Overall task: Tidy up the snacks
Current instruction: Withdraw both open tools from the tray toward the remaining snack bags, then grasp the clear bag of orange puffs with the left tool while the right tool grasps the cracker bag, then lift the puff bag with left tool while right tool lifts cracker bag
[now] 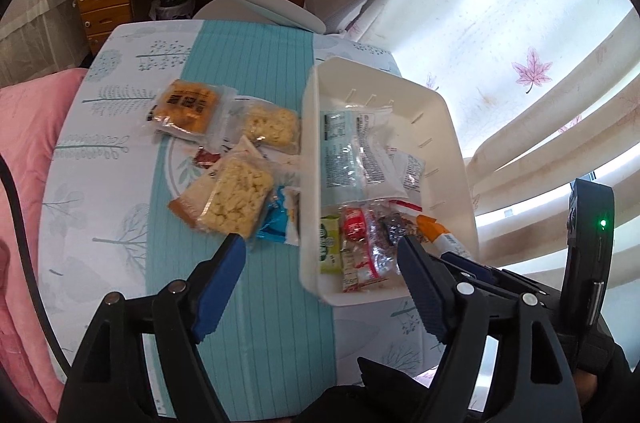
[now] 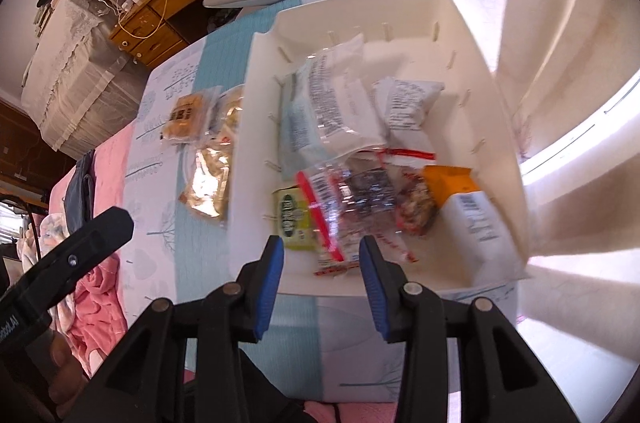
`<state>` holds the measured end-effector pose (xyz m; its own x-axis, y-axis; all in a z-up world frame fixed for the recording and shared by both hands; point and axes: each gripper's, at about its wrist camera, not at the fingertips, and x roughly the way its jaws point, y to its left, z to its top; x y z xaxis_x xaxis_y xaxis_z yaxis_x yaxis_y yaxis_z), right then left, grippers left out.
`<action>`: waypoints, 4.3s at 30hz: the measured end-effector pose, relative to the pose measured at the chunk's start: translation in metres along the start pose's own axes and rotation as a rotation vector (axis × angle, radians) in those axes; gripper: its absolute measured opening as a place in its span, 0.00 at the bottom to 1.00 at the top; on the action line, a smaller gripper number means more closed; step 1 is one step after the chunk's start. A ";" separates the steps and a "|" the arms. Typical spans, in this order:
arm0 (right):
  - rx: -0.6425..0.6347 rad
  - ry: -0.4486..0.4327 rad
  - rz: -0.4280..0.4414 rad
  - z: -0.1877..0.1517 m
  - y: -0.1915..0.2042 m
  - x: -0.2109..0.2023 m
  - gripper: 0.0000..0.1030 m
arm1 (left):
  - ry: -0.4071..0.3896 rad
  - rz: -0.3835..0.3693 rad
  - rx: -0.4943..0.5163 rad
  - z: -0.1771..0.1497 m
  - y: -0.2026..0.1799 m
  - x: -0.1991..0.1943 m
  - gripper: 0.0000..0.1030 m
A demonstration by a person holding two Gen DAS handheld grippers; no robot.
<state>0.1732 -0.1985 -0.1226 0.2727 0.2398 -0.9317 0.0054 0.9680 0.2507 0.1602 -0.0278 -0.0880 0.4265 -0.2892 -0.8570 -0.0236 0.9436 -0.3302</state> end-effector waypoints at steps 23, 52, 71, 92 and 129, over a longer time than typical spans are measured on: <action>0.148 -0.061 0.018 -0.047 0.158 0.042 0.61 | 0.046 0.055 0.149 0.022 0.166 -0.074 0.75; 0.269 -0.131 -0.135 -0.008 0.178 0.100 0.71 | 0.129 0.089 0.356 0.154 0.169 0.016 0.87; 0.216 -0.109 -0.257 0.029 0.169 0.160 0.71 | 0.323 0.083 0.190 0.195 0.158 0.158 0.94; 0.175 -0.105 -0.287 0.045 0.158 0.183 0.71 | 0.410 0.118 0.182 0.199 0.149 0.225 0.99; 0.073 -0.071 -0.253 0.033 0.154 0.176 0.52 | 0.377 0.290 0.249 0.190 0.116 0.278 0.74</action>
<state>0.2536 -0.0093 -0.2394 0.3204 -0.0177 -0.9471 0.1511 0.9880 0.0327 0.4476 0.0316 -0.2899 0.0788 -0.0059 -0.9969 0.1422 0.9898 0.0053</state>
